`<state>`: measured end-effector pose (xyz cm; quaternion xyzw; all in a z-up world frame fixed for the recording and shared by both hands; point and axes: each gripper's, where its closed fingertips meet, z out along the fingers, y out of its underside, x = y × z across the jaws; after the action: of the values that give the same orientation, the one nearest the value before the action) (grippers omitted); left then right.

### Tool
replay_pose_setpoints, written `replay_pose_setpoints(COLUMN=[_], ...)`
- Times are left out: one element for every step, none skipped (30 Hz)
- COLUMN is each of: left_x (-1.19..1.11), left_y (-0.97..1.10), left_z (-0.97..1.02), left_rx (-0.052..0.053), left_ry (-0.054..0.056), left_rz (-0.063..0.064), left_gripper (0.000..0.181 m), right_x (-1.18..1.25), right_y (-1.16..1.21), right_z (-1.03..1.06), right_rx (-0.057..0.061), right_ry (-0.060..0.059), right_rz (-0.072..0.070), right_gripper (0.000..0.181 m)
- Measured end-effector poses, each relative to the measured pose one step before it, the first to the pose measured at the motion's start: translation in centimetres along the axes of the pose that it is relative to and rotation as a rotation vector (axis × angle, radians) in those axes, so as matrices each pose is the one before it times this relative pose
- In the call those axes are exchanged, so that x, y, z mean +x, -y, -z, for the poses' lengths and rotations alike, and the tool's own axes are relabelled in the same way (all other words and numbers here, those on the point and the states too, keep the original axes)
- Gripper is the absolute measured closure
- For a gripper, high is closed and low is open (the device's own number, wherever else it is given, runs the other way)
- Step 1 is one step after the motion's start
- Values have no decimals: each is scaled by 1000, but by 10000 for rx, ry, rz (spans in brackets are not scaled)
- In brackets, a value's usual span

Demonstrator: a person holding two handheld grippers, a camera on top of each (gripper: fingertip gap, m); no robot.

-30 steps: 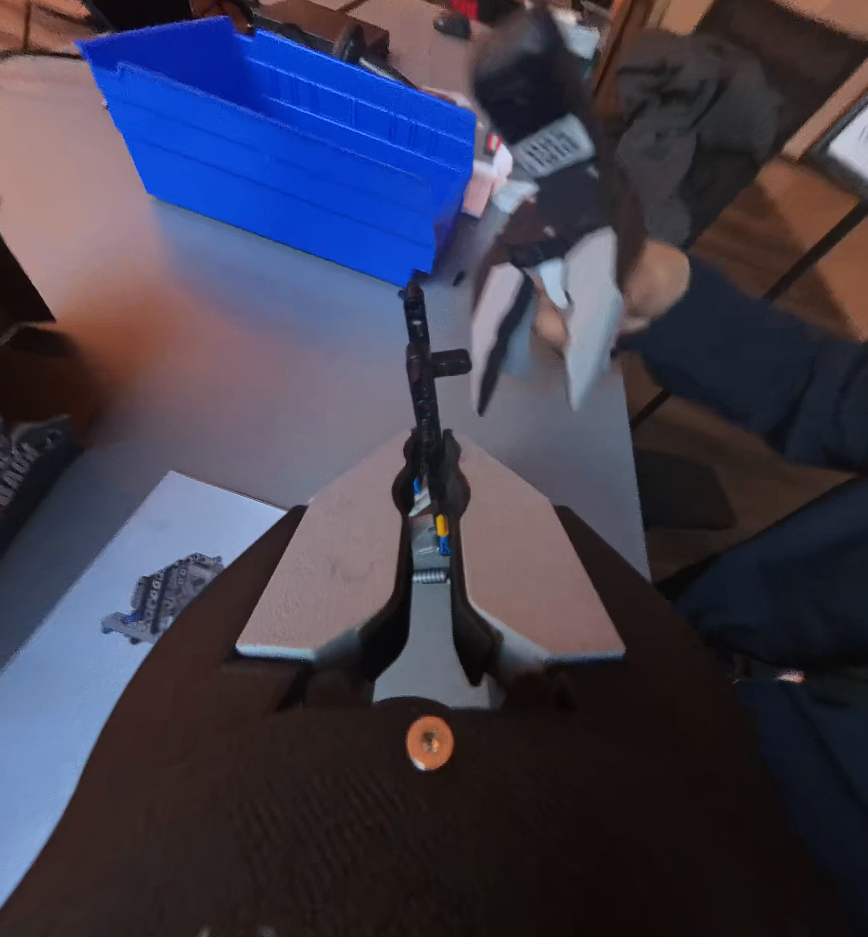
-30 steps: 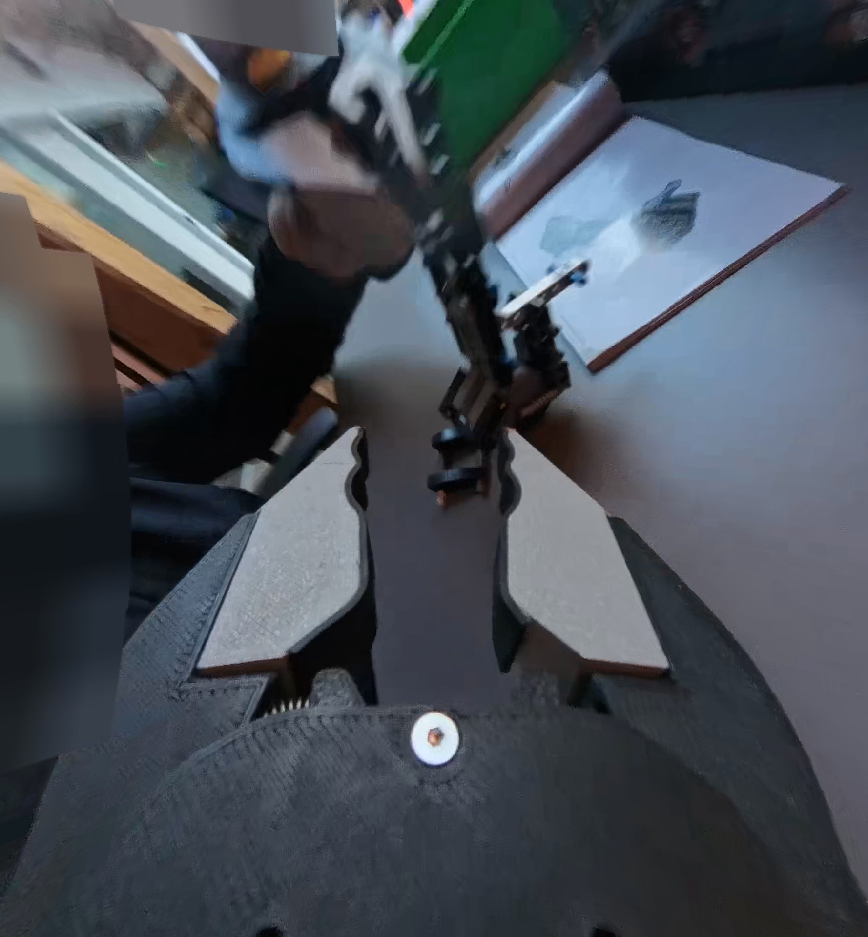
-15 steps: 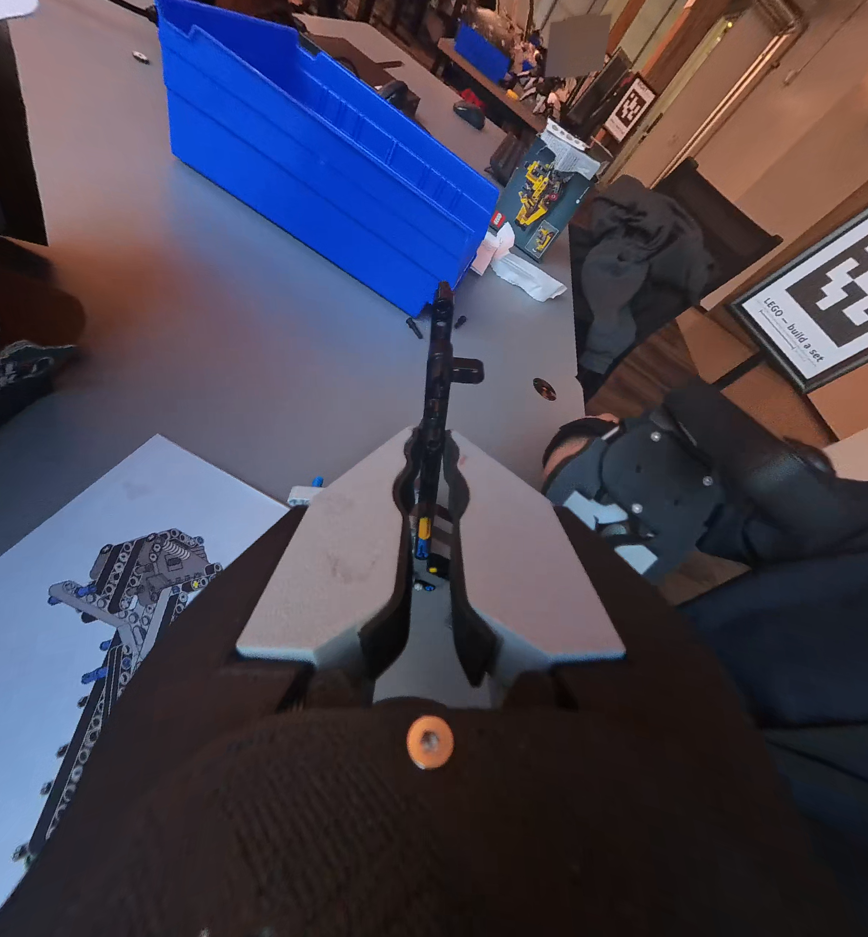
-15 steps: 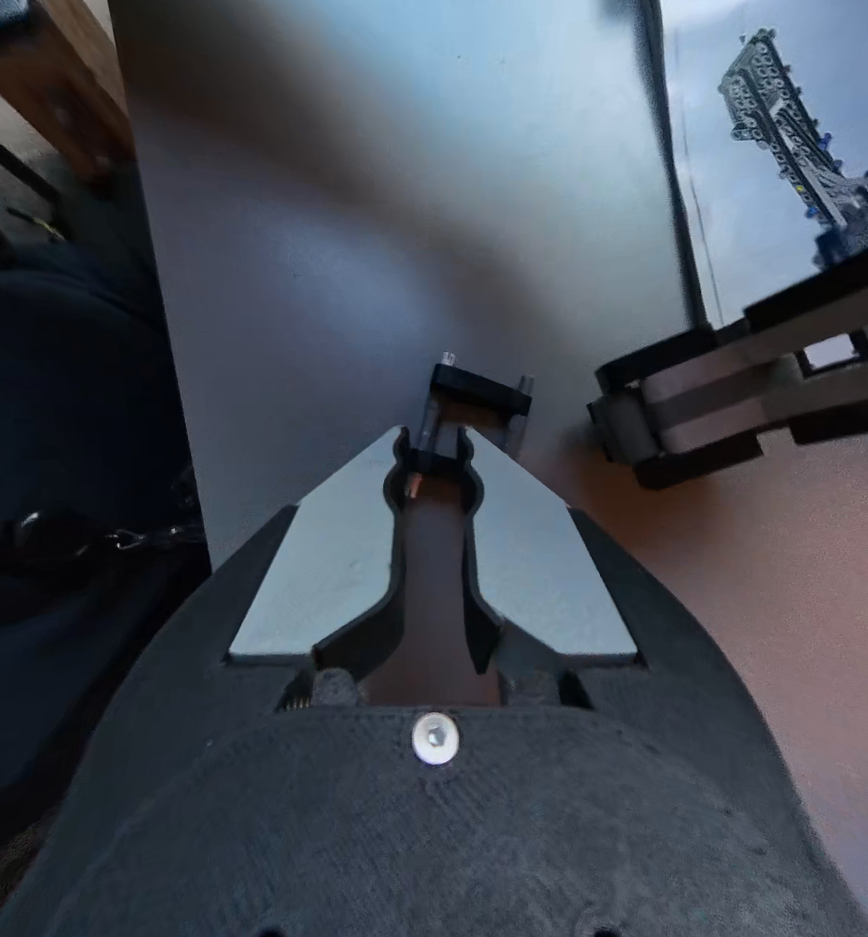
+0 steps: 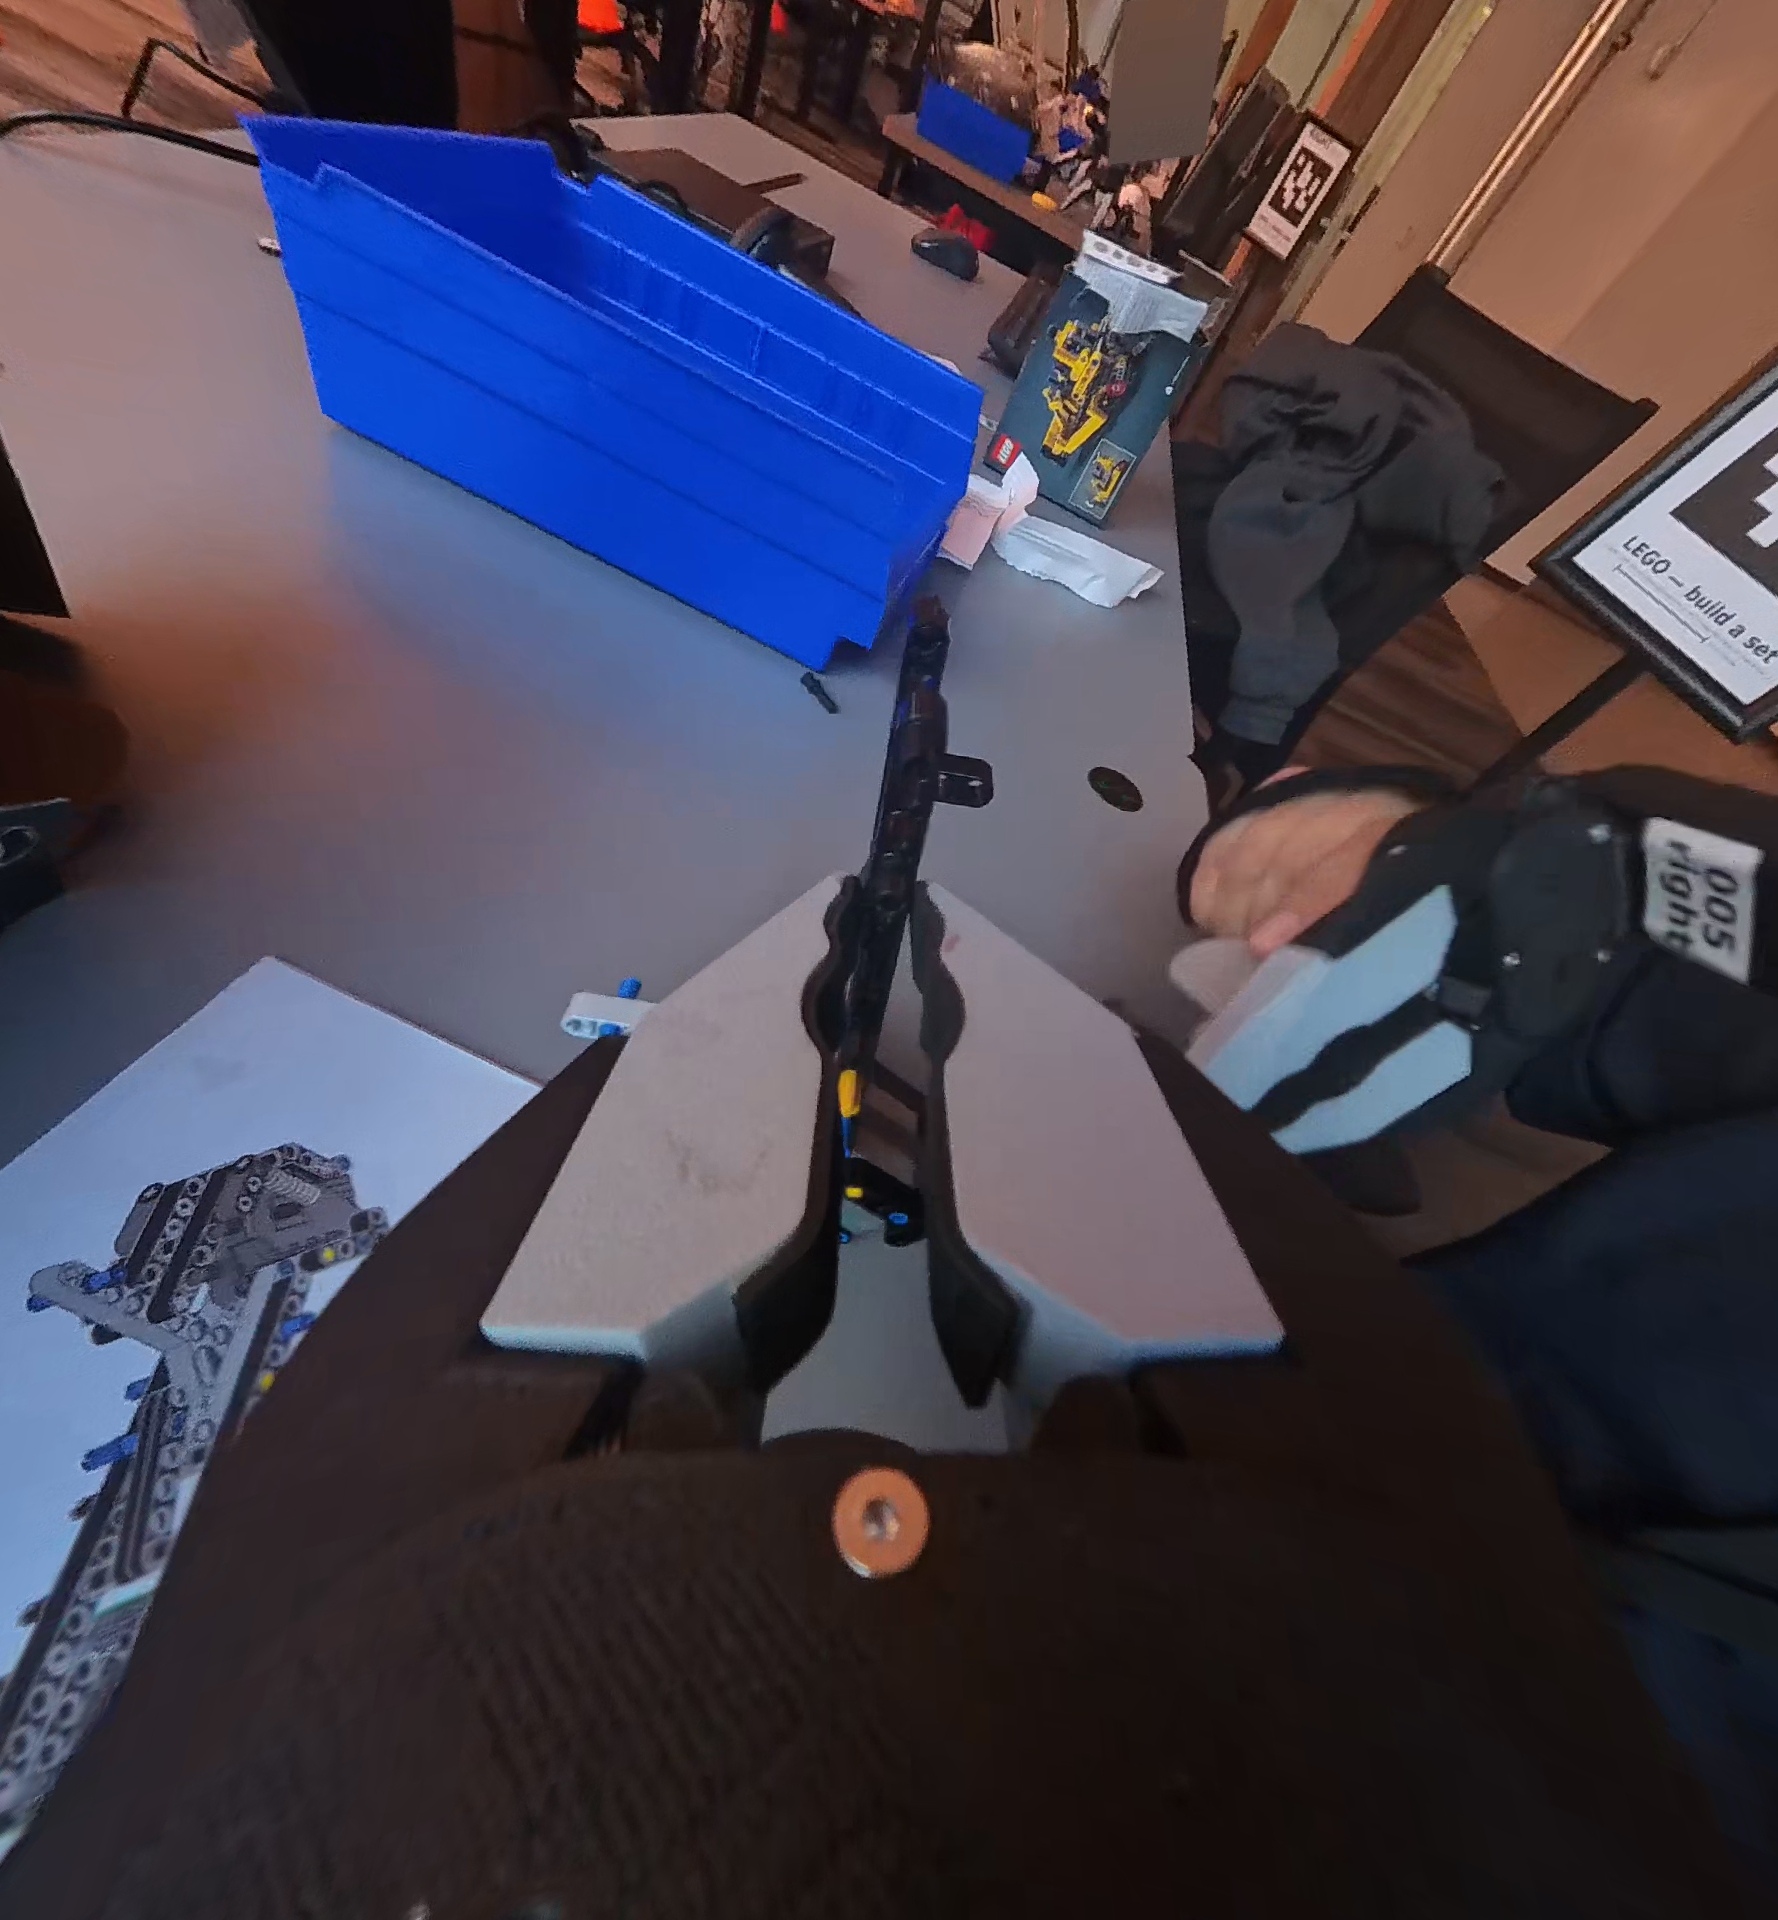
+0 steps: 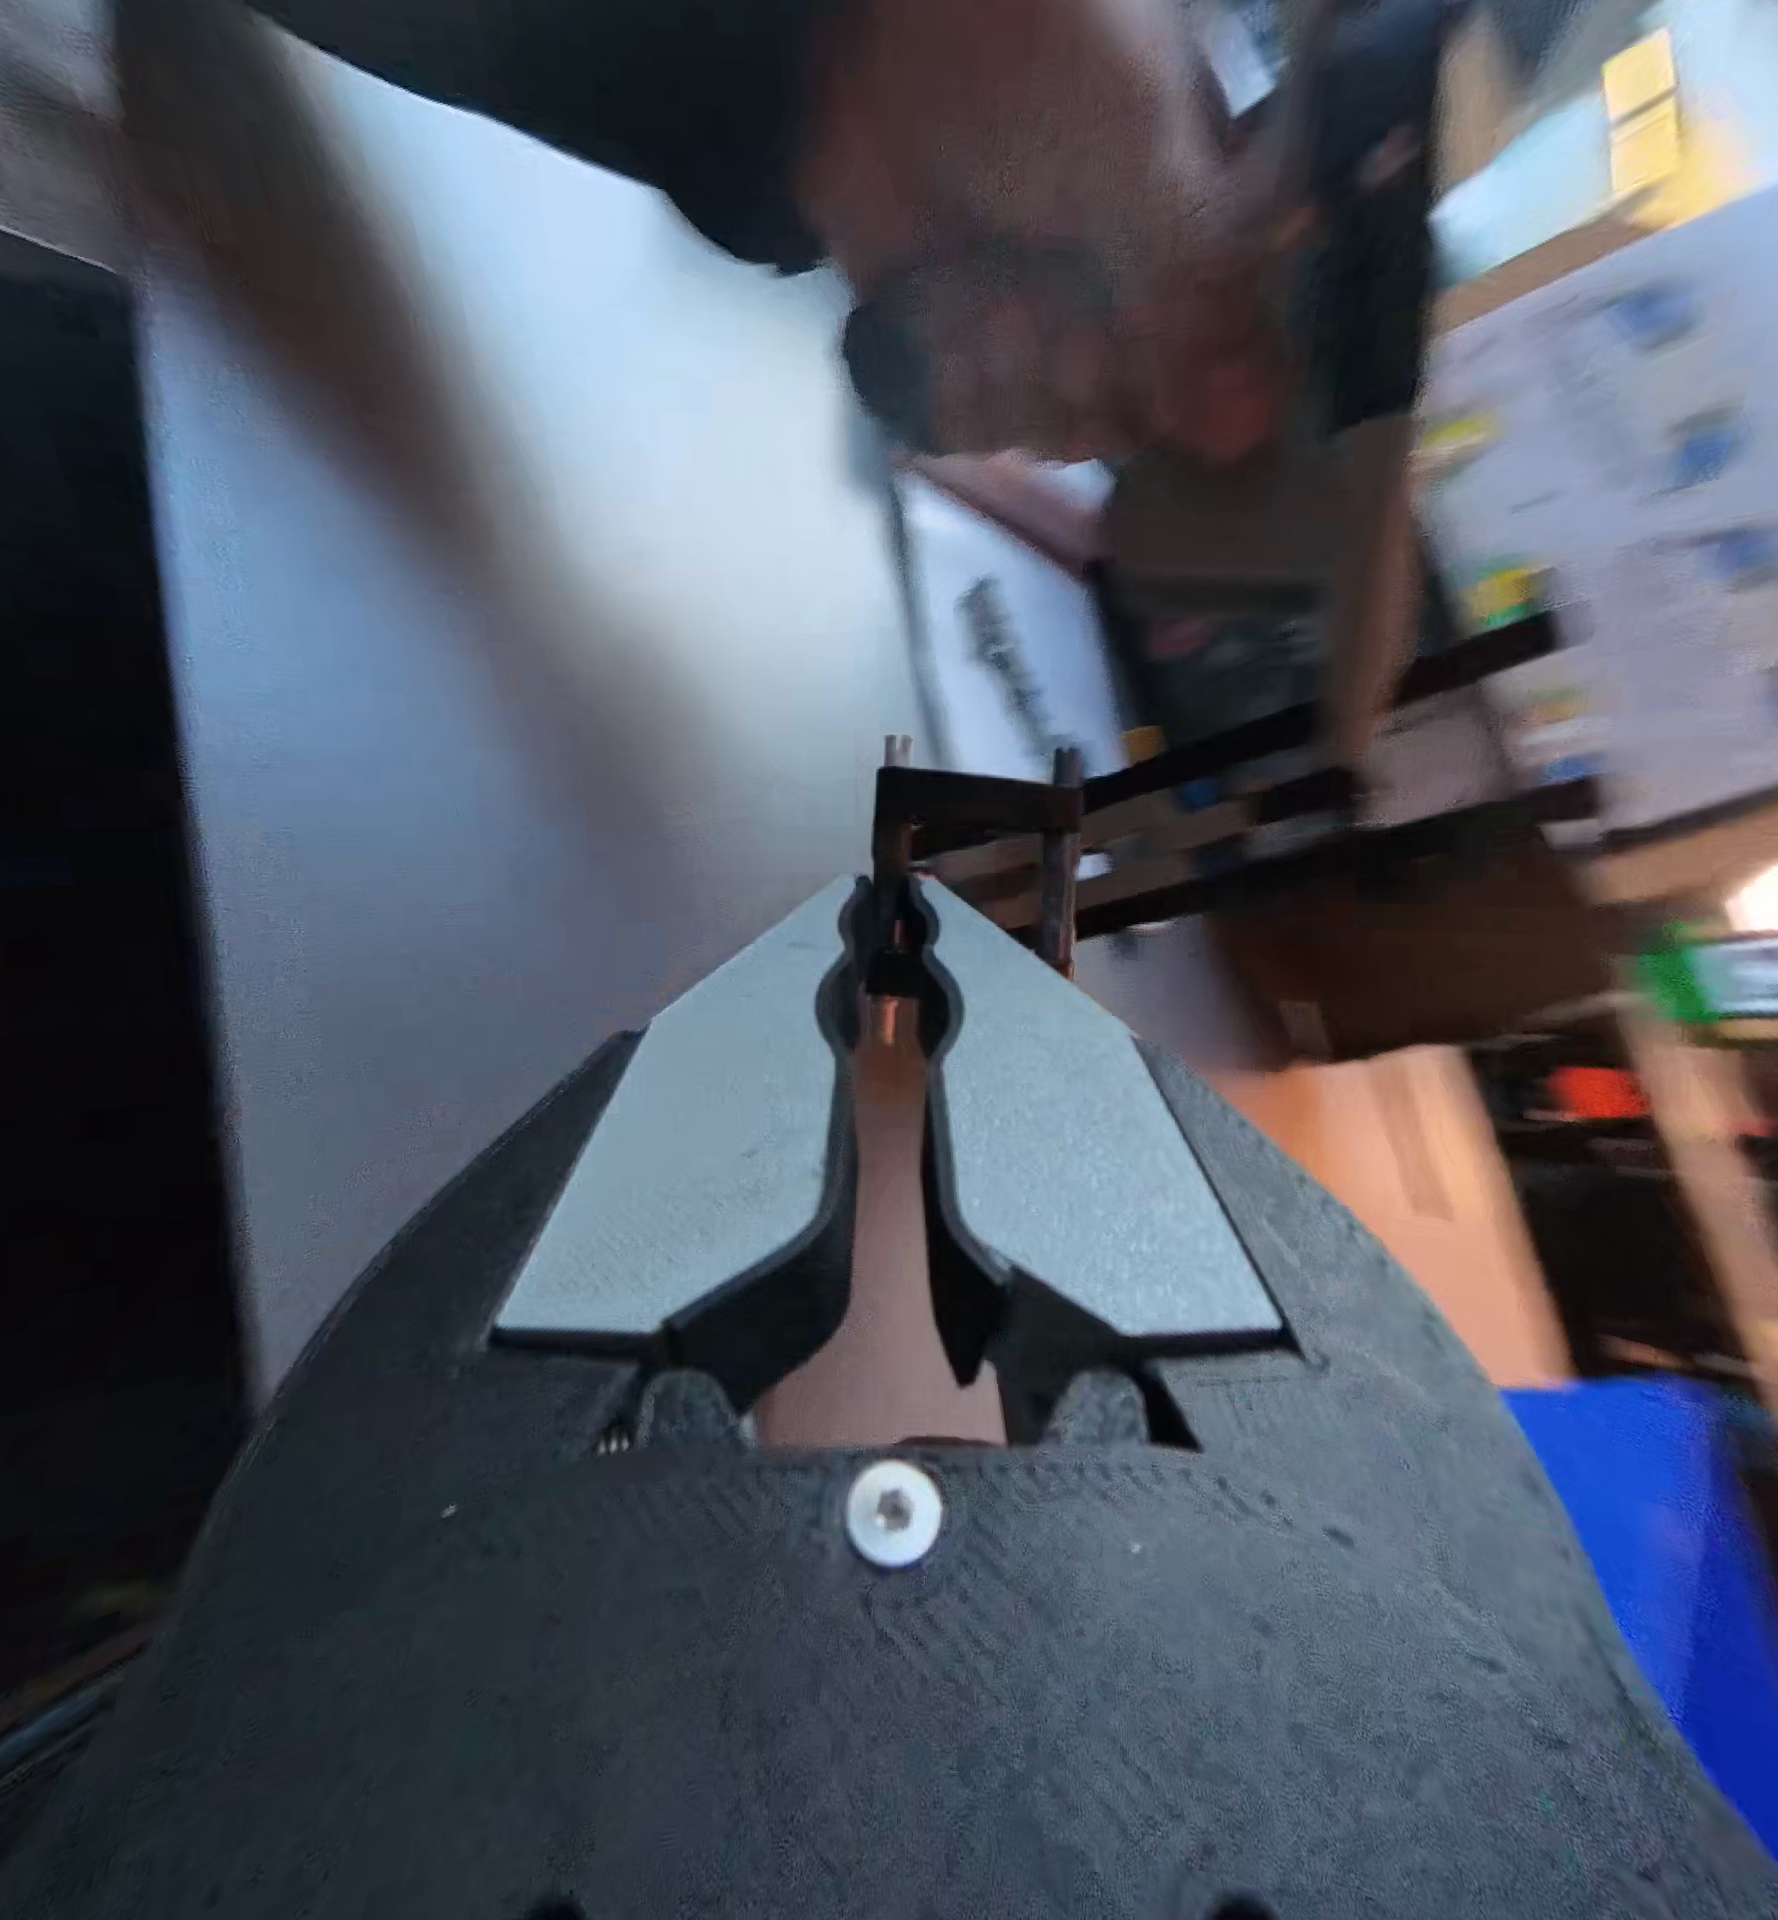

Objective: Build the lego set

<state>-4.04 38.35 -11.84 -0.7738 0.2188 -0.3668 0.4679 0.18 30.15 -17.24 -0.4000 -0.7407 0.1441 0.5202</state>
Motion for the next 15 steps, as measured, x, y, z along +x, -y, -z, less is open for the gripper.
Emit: replay_pose_setpoints(left_x=[215, 265, 359, 318, 180, 172, 150, 125, 88, 65, 79, 66, -44, 63, 207], left_y=[-49, -73, -95, -139, -142, -120, -9, 127, 123, 85, 9, -41, -14, 56, 76], left_z=[22, 34, 11, 10, -7, -11, 17, 62, 87, 63, 41, 18, 28, 38, 36], left_rx=[106, 111, 88, 53, 10, -19, 16, 81, 70, 13, -43, -84, -83, -39, -19], left_ry=[38, -8, -85, -92, -37, -74, -97, -97, -68, -52, -59, -58, -6, -75, -147], left_rz=[40, 45, 52, 50, 40, -8, 20, 25, 38, 8, -59, -96, -98, -89, -45], left_gripper=[176, 176, 176, 175, 175, 175, 174, 171, 171, 170, 168, 167, 167, 166, 165], right_x=[1165, 1127, 921, 685, 448, 331, 297, 153, 57, -9, -60, 138, 299, 397, 472], right_y=[327, 293, 268, 294, 338, 290, 271, 162, -75, -294, -443, -532, -467, -426, -454], right_z=[465, 315, 127, -34, -165, -277, -293, -298, -309, -323, -302, -224, -91, 25, 73], right_rx=[70, 63, 54, 49, 66, 74, 152, 200, 125, 57, -14, -69, -15, 10, -48], right_ry=[-1128, -1087, -957, -804, -642, -547, -499, -332, -190, -76, 13, -70, -123, -115, -105], right_rz=[730, 733, 780, 836, 836, 745, 598, 435, 244, 124, 77, 43, 4, -72, -177], right_gripper=[179, 178, 178, 180, 179, 180, 181, 180, 180, 181, 180, 181, 181, 180, 180])
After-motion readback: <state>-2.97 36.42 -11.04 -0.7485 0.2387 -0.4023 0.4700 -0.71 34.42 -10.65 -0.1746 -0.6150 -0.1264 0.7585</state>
